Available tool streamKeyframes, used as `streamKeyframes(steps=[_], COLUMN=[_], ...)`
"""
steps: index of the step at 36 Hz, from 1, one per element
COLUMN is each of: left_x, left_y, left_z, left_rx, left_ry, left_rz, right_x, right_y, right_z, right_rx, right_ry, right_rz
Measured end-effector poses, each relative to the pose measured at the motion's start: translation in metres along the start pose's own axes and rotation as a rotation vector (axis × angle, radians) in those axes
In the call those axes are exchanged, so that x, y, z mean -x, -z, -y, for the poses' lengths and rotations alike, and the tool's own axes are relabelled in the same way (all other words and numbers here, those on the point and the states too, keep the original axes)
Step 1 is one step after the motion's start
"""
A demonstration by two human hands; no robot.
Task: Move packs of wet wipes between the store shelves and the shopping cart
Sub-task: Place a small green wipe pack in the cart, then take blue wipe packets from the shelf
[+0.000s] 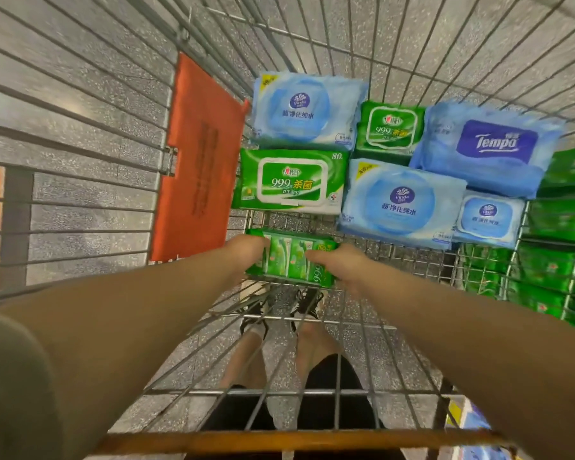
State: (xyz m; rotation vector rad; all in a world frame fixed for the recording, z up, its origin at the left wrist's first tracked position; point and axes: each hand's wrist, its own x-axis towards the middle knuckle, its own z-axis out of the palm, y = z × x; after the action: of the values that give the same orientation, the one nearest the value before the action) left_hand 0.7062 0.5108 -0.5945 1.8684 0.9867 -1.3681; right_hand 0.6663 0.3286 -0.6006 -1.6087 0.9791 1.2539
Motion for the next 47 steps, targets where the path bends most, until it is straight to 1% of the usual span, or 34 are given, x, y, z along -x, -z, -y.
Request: streamKeyframes(steps=[3, 7, 10, 13, 16, 20, 23, 25, 27, 31, 36, 41, 47], left_x=[0.019, 0.054, 0.082, 0.115, 0.145, 0.189, 0.226, 0.252, 0.276, 0.332, 0.391, 0.452, 0.514], left_y=[0.006, 0.02, 0.028, 0.035, 0.045, 0.063, 0.077, 0.086, 0.096, 0.109, 0.128, 0.14, 0.143], left_z=[-0.001, -0.008, -0.016, -0.025, -0.033, -0.051, -0.069, -0.08, -0.093, -0.12, -0.147, -0.164, -0.166], left_rx=[-0.051, -0.145, -0.285, -0.41, -0.544, -0.668, -0.799, -0.84, -0.873, -0.848, -0.885, -0.953, -1.032], left_ry=[-0.017, -0.075, -0.17, -0.271, -0.413, -0.577, -0.706, -0.778, -0.839, -0.911, -1.093, -1.223, -1.41], left_rz=[0.019, 0.037, -0.002, -0.055, -0.104, -0.149, -0.241, -0.309, -0.351, -0.397, -0.477, -0.518, -0.589], right_x=[0.013, 0.045, 0.069, 0.096, 0.129, 0.176, 0.213, 0.239, 0.264, 0.318, 0.39, 0.452, 0.511], right_y=[0.003, 0.015, 0.027, 0.039, 0.056, 0.086, 0.109, 0.124, 0.137, 0.161, 0.181, 0.187, 0.184], right_z=[0.007, 0.02, 0.023, 0.027, 0.03, 0.032, 0.039, 0.048, 0.058, 0.077, 0.091, 0.086, 0.066], right_rx=[0.12, 0.288, 0.398, 0.521, 0.651, 0.713, 0.769, 0.794, 0.791, 0.704, 0.637, 0.591, 0.48], right_ry=[0.027, 0.113, 0.197, 0.264, 0.318, 0.414, 0.484, 0.53, 0.566, 0.625, 0.705, 0.737, 0.702], right_rz=[-0.011, -0.04, -0.051, -0.13, -0.184, -0.231, -0.28, -0.352, -0.421, -0.521, -0.696, -0.821, -1.013])
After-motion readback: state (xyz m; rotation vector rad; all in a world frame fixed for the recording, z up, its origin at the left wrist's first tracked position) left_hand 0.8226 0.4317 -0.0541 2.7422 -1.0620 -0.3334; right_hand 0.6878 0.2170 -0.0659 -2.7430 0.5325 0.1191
